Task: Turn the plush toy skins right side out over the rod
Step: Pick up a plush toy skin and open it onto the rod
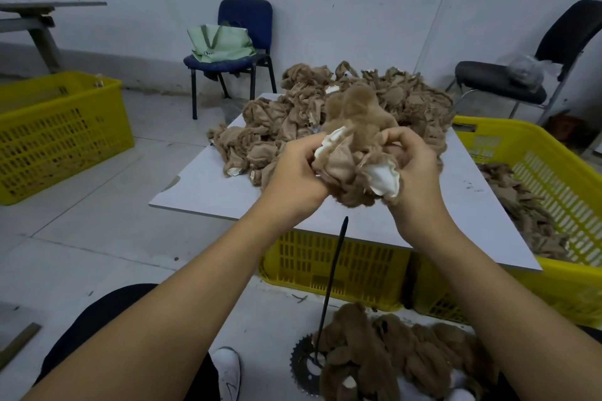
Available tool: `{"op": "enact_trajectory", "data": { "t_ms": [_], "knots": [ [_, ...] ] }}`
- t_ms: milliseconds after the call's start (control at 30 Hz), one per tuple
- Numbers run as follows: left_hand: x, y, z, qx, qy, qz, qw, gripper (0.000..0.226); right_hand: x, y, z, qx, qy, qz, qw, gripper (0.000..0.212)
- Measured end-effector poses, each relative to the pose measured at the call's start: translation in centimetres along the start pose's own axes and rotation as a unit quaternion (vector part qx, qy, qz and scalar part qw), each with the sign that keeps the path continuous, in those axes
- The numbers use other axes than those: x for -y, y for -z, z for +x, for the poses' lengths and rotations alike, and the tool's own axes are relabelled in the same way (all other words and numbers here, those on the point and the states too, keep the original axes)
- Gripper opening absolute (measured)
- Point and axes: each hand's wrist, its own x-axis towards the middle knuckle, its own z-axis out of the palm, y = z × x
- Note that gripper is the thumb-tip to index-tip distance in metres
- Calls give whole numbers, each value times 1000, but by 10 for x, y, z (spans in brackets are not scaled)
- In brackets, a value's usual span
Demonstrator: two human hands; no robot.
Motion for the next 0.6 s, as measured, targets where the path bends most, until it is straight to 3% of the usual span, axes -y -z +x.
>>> {"op": "enact_trajectory", "data": {
  "t_ms": [100, 167, 267, 333, 400, 467, 533, 600],
  "knots": [
    [2, -6, 0, -78, -30, 13, 996, 18, -5, 2, -1, 25, -11, 15, 1000, 23],
    [0, -12, -4, -103, -40, -6, 994, 21, -9, 3, -1, 47, -24, 47, 998, 17],
    [0, -8, 3, -182, -24, -28, 983, 27, -13, 3, -1, 107, -41, 105, 988, 26],
    [1, -4, 11, -224, -3, -28, 974, 23, -14, 3, -1, 133, -36, 77, 987, 35],
    [5, -7, 13, -234, 37, -10, 972, 24, -15, 6, -1, 129, -33, 54, 990, 41],
    [9, -12, 12, -233, 70, 2, 970, 31, -14, 7, -1, 106, -19, 16, 994, 29],
    [9, -15, 10, -220, 72, 14, 973, 24, -13, 6, -1, 94, 16, -28, 995, 14],
    [6, -12, 5, -200, 48, 32, 978, 21, -11, 4, -3, 82, 49, -57, 994, 12]
  ]
}}
